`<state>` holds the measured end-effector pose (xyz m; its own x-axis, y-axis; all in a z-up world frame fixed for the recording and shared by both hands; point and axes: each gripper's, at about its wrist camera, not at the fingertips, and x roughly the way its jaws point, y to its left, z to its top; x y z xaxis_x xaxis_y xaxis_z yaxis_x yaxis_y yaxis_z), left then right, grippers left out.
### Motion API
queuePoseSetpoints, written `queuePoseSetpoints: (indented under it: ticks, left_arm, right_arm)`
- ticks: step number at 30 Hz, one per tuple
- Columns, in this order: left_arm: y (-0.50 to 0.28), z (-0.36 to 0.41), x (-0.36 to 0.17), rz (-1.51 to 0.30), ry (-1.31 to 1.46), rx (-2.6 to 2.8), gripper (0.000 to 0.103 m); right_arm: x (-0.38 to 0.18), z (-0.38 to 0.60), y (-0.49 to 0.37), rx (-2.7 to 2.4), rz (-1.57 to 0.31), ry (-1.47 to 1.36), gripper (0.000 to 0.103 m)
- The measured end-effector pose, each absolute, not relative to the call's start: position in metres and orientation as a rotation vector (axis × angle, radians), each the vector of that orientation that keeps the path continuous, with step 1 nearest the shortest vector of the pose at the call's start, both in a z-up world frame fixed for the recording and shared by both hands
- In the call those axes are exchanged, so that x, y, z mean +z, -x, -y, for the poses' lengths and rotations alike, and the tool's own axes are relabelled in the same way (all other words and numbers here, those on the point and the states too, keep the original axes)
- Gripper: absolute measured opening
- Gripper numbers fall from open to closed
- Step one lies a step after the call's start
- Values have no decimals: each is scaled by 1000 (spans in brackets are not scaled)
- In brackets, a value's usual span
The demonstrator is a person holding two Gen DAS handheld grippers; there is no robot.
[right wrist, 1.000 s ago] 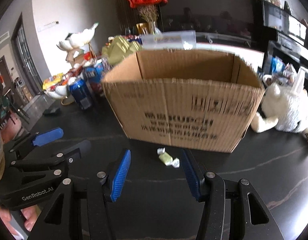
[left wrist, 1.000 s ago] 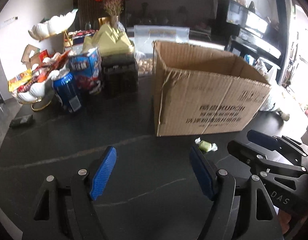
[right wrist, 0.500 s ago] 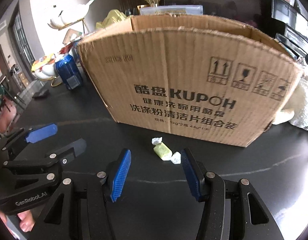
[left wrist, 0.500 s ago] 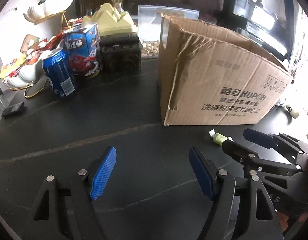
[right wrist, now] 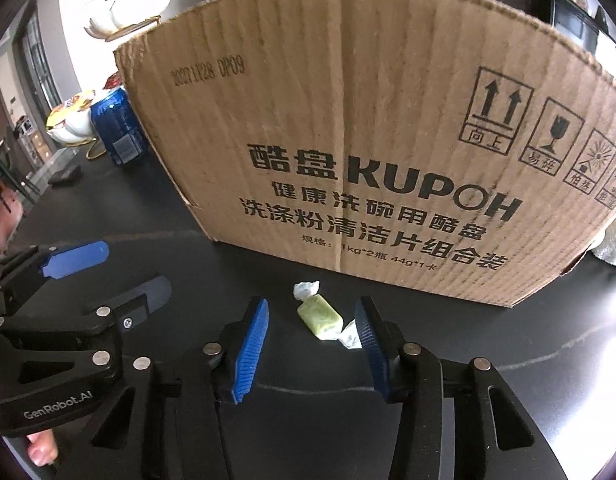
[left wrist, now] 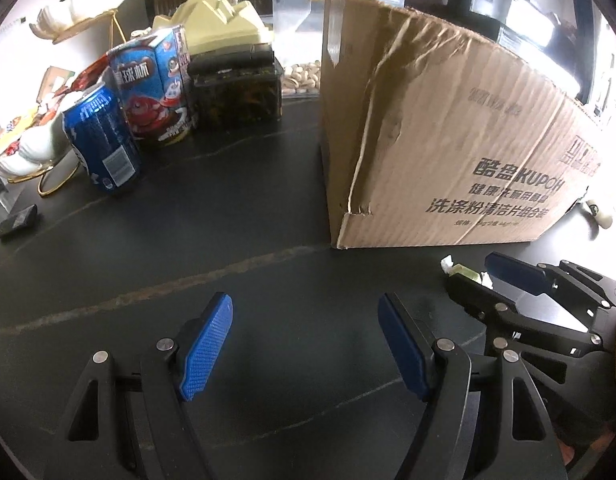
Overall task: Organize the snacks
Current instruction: 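Grasp the pale green candy with the right tool, then carry the pale green candy into the box and open the right tool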
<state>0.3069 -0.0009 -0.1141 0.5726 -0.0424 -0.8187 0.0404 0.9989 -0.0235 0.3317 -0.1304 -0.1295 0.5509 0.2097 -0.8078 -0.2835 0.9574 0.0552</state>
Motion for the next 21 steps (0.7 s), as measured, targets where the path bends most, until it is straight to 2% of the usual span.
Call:
queuePoseSetpoints:
  ticks: [6,11,16,21]
  left_arm:
    - [-311,0,-119,-972,1,-49,75]
    - [-310,0,-118,-971,-6,-47,75]
    - [-305,1,-114,-952,-17,-47,70]
    - [-296,0,-102,-933,-10,-69,70]
  right_arm:
    - [-137,134,-334,286,-972,77,36]
    - [-140,128,-333,268,-972,100,20]
    - [-133,134,-322,272,-958,81,20]
    - [-114,136,-307,273,-915,61,20]
